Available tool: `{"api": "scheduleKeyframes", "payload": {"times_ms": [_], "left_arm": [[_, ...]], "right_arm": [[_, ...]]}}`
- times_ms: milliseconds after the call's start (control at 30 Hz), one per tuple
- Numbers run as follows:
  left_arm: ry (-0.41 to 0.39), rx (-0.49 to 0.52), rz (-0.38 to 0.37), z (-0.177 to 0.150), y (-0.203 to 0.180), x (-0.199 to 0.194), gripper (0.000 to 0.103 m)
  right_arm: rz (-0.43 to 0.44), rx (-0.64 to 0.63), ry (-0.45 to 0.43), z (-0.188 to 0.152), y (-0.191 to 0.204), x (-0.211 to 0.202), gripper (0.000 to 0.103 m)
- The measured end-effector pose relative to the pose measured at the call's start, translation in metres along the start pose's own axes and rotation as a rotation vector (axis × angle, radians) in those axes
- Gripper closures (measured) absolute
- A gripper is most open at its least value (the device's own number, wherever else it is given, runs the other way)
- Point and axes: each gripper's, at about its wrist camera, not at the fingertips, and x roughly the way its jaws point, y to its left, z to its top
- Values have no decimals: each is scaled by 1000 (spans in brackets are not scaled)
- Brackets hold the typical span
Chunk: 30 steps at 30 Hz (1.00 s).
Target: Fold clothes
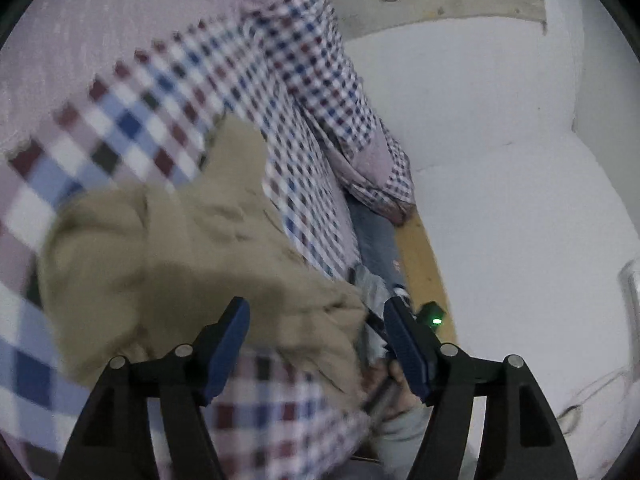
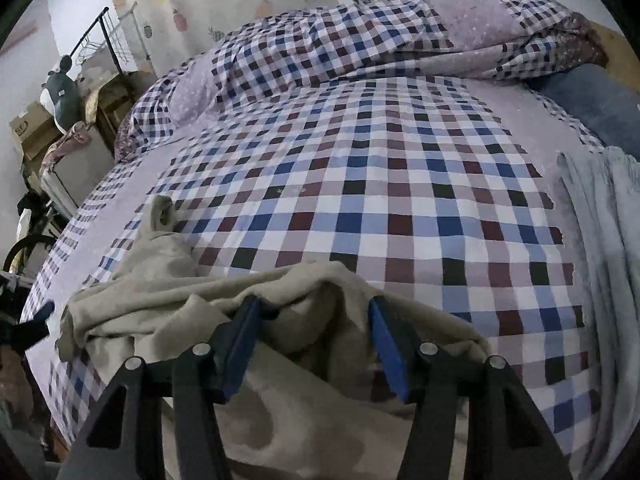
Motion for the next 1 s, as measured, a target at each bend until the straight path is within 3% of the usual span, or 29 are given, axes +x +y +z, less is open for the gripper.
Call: {"api": "scheduleKeyframes", "payload": {"times_ms": [67,133,267,400,533,633,767,1000], "left_arm": [[11,-54,-19,-7,0,0,30],[19,-123,0,-19,5,1,30],[71,-213,157,-46,17,19,30],[-22,-239,221,-47,17,24,30],[-117,-264,284,-48,18,28,30],[-173,-292,286,-41,23,27,30],[-193,-300,294,-33,24,29,30],[-220,-254,324,-19,24,47,29]], "right_arm": [[-9,-33,-13,0,8,-3,75],[-37,-66,-36,-2,19,-8,89],[-62,-71,-105,-15,32,-21,96],[-40,-37,-151,-30,32,-27,96],[30,10,-134,-45,18,-33,86],[98,8,-135,-54,2,-51,50],[133,-79,-93,-54,-6,-72,25],[151,-247,20,-76,1,-63,22]]}}
